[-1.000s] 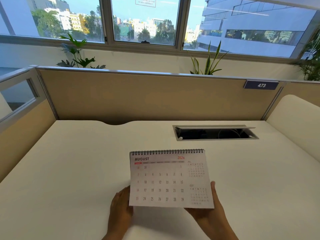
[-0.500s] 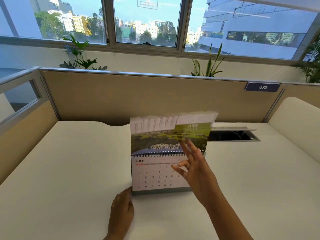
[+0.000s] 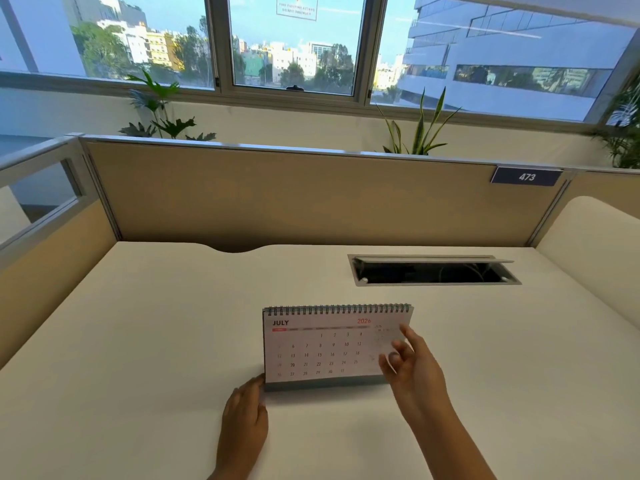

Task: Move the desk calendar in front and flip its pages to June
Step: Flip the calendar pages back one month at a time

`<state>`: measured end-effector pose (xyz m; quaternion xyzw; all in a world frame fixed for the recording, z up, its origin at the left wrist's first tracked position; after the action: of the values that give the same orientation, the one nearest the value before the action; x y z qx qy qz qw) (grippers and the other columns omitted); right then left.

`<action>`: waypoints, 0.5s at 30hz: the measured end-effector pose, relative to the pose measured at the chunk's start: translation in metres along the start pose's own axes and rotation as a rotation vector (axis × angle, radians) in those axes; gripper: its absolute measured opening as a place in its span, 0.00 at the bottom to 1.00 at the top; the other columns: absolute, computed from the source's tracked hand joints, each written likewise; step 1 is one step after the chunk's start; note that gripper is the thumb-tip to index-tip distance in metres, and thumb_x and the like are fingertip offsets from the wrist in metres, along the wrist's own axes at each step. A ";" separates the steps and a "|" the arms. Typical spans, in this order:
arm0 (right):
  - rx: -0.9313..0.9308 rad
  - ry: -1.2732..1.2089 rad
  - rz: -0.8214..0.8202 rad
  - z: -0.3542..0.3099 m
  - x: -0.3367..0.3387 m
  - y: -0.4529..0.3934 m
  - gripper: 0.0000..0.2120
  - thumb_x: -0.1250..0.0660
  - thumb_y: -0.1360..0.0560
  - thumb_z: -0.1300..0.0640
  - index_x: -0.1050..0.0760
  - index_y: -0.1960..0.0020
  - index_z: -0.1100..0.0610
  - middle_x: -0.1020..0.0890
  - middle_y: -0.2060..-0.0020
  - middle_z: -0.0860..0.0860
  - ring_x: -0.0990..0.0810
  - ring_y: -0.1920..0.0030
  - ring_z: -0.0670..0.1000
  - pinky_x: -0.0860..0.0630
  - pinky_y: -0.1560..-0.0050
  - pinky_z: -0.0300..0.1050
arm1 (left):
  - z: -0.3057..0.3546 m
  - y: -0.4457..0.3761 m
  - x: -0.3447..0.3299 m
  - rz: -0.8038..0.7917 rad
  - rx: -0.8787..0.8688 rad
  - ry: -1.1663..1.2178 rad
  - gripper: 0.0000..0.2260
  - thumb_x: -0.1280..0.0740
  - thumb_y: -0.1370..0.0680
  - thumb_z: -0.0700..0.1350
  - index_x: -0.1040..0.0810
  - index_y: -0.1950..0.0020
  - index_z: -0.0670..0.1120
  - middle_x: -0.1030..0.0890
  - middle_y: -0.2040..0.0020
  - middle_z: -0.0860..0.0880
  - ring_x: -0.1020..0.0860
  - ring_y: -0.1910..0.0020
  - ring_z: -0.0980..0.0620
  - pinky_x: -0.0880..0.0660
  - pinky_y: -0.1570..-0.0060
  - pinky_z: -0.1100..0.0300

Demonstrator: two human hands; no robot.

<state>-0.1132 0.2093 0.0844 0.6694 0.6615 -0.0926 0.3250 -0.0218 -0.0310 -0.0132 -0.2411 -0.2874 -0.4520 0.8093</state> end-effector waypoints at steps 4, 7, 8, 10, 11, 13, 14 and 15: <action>0.006 0.180 0.229 0.018 0.040 -0.009 0.16 0.44 0.22 0.60 0.34 0.35 0.58 0.25 0.59 0.55 0.26 0.60 0.53 0.27 0.46 0.53 | -0.002 -0.001 0.000 -0.007 0.009 0.000 0.21 0.38 0.29 0.29 0.29 0.38 0.43 0.24 0.41 0.41 0.28 0.42 0.40 0.31 0.41 0.47; 0.063 0.460 0.247 0.026 0.054 -0.014 0.20 0.44 0.22 0.61 0.39 0.31 0.52 0.26 0.49 0.56 0.27 0.49 0.58 0.28 0.43 0.55 | -0.002 -0.001 -0.002 -0.012 -0.001 0.002 0.22 0.38 0.30 0.28 0.29 0.38 0.43 0.23 0.41 0.41 0.27 0.43 0.40 0.31 0.41 0.47; 0.074 0.559 0.228 0.031 0.058 -0.015 0.21 0.42 0.22 0.60 0.40 0.30 0.51 0.28 0.46 0.57 0.26 0.48 0.58 0.27 0.45 0.54 | -0.002 -0.001 -0.002 -0.013 0.002 0.000 0.22 0.38 0.30 0.28 0.29 0.38 0.43 0.23 0.41 0.41 0.27 0.43 0.40 0.30 0.41 0.47; 0.100 0.751 0.199 0.045 0.070 -0.016 0.23 0.40 0.24 0.61 0.39 0.30 0.49 0.28 0.42 0.59 0.24 0.50 0.57 0.25 0.50 0.50 | -0.004 -0.001 -0.003 -0.015 0.004 -0.010 0.22 0.38 0.30 0.28 0.29 0.38 0.43 0.23 0.41 0.41 0.27 0.43 0.39 0.30 0.42 0.46; 0.121 0.825 0.198 0.050 0.078 -0.015 0.24 0.40 0.25 0.63 0.37 0.31 0.49 0.28 0.41 0.59 0.23 0.52 0.56 0.24 0.53 0.48 | -0.005 -0.002 -0.004 -0.016 0.002 -0.016 0.21 0.37 0.30 0.28 0.29 0.38 0.43 0.23 0.41 0.40 0.27 0.44 0.39 0.30 0.42 0.46; 0.163 0.880 0.200 0.054 0.088 -0.013 0.25 0.40 0.26 0.66 0.35 0.32 0.50 0.27 0.42 0.57 0.21 0.54 0.53 0.22 0.56 0.41 | -0.006 -0.003 -0.005 -0.019 -0.007 -0.023 0.21 0.37 0.30 0.29 0.29 0.39 0.42 0.23 0.42 0.40 0.26 0.44 0.39 0.30 0.42 0.46; 0.173 0.881 0.192 0.055 0.090 -0.012 0.25 0.40 0.26 0.67 0.35 0.32 0.51 0.27 0.43 0.56 0.21 0.54 0.51 0.21 0.59 0.39 | -0.006 -0.003 -0.005 -0.020 -0.010 -0.021 0.21 0.37 0.30 0.29 0.29 0.39 0.42 0.23 0.42 0.39 0.26 0.44 0.38 0.30 0.42 0.45; 0.180 0.886 0.176 0.054 0.090 -0.013 0.25 0.40 0.26 0.67 0.35 0.32 0.51 0.27 0.44 0.55 0.21 0.54 0.49 0.21 0.61 0.38 | -0.005 -0.003 -0.005 -0.017 -0.012 -0.018 0.21 0.37 0.30 0.29 0.28 0.39 0.42 0.23 0.42 0.40 0.26 0.44 0.38 0.30 0.42 0.45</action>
<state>-0.0990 0.2520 -0.0114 0.7236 0.6668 0.1734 -0.0419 -0.0258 -0.0329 -0.0201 -0.2476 -0.2941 -0.4584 0.8013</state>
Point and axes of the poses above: each hand's wrist, its own y-axis away from the middle knuckle, its own x-axis out of the back of the hand, z = x × y, the point moved 6 cm from there along -y, towards the middle knuckle
